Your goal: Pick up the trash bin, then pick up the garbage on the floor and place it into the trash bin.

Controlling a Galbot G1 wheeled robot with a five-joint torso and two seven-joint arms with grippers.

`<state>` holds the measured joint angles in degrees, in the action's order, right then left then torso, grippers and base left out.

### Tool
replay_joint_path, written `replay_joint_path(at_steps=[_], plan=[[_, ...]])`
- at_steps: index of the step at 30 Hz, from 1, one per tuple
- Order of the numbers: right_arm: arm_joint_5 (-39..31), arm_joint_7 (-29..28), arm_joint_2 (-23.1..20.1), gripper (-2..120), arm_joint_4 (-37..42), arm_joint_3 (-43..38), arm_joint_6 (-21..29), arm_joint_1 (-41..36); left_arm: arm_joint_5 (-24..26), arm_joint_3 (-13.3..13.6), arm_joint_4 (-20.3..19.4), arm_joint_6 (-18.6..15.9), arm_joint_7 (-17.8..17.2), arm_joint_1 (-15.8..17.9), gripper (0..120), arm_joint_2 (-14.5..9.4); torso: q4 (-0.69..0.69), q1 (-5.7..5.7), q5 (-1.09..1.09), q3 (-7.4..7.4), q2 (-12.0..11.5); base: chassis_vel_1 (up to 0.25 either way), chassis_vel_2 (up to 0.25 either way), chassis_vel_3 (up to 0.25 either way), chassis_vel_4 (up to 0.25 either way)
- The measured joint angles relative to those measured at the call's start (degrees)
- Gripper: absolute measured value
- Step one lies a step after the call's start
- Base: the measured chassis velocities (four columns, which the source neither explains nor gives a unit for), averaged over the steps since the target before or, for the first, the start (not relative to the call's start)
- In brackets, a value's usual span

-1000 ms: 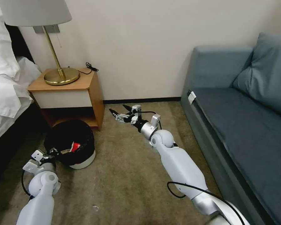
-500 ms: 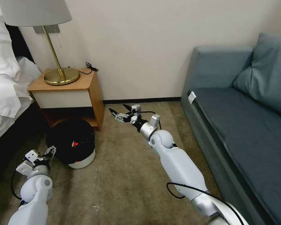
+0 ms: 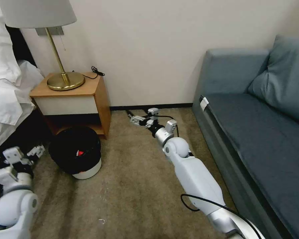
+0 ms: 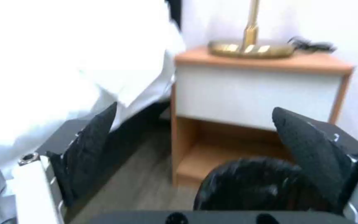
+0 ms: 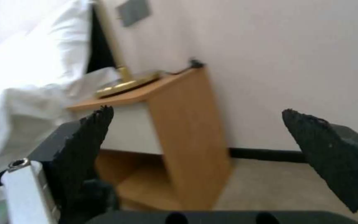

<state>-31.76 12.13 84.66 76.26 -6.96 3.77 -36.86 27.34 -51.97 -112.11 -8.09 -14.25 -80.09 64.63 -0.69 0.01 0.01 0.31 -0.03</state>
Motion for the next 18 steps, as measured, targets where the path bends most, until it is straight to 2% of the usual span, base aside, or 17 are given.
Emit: replay_joint_path(at_steps=[3, 5, 8, 18], plan=[[0.2, -1.4, -0.1, 100, 0.0, -0.6, 0.1, 0.0, 0.0, -0.2, -0.9, 0.0, 0.5, -0.2, 100, -0.5, 0.0, 0.0, 0.0, 0.0, 0.0, 0.0, 0.0, 0.0, 0.0], [0.7, -4.9, -0.5, 100, 0.0, -2.3, 0.2, -0.3, -0.1, -0.2, -2.2, 0.1, 1.6, -0.6, 100, -1.4, -0.01, 0.0, 0.0, 0.01, 0.0, 0.0, 0.0, 0.0, 0.0], [1.0, -7.2, -0.6, 100, 0.2, -3.5, 0.1, -0.7, -0.3, 0.3, -2.4, 0.1, 1.7, -0.3, 100, -2.1, 0.0, 0.0, -0.01, 0.01, 0.0, 0.0, 0.0, 0.0, 0.0], [2.0, -9.3, 0.3, 100, -0.4, -4.8, -1.1, -1.2, 0.0, 2.4, -1.6, -0.3, 0.5, 2.3, 100, -2.9, 0.0, 0.0, -0.01, 0.01, 0.0, 0.0, 0.0, 0.0, 0.0]])
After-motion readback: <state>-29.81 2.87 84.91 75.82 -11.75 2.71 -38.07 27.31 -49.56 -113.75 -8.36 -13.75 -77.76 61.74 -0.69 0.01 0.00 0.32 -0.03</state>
